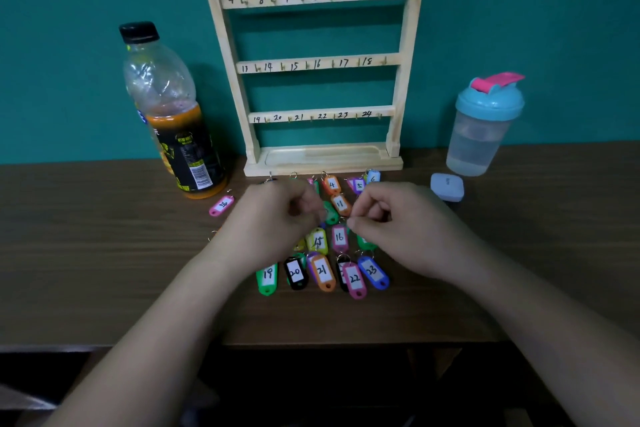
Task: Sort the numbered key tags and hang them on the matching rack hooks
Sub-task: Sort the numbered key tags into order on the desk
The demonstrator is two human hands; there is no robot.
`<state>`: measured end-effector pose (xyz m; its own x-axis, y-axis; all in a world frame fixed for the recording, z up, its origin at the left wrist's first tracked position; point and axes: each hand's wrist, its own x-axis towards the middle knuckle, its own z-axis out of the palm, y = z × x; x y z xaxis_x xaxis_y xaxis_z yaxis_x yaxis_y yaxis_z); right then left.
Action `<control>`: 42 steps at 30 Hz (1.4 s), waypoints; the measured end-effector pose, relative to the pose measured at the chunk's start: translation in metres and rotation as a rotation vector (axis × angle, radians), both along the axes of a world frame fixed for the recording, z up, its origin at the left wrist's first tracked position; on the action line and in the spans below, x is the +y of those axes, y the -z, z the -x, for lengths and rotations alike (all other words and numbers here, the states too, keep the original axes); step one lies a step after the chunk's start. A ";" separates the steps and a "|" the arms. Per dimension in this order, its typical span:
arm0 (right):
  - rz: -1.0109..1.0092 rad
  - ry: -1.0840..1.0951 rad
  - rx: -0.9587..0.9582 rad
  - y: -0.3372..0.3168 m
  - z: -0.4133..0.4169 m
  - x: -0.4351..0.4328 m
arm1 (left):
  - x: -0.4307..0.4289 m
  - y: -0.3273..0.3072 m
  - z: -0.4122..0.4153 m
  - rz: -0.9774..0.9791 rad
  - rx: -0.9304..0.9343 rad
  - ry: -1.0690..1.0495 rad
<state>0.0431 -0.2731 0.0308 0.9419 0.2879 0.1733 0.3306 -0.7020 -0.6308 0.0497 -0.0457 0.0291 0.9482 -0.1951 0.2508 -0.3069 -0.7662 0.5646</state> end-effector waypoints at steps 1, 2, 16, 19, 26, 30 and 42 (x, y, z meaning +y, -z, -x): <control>-0.012 -0.005 -0.024 0.000 -0.001 0.006 | 0.010 -0.001 -0.003 0.006 -0.002 -0.035; -0.026 -0.011 -0.040 0.000 -0.003 0.011 | 0.020 -0.002 -0.005 -0.001 -0.003 -0.073; -0.026 -0.073 -0.105 0.009 -0.021 0.081 | 0.113 0.004 -0.011 -0.145 0.279 -0.362; -0.022 -0.075 -0.104 0.011 -0.022 0.088 | 0.109 0.008 -0.010 -0.182 0.287 -0.355; -0.029 -0.096 -0.138 0.013 -0.018 0.100 | 0.106 0.004 -0.009 -0.213 0.294 -0.330; -0.050 -0.120 -0.143 0.013 -0.018 0.104 | 0.110 0.004 -0.009 -0.185 0.288 -0.312; -0.076 -0.195 -0.104 0.012 -0.018 0.106 | 0.092 -0.004 0.004 0.361 0.171 0.081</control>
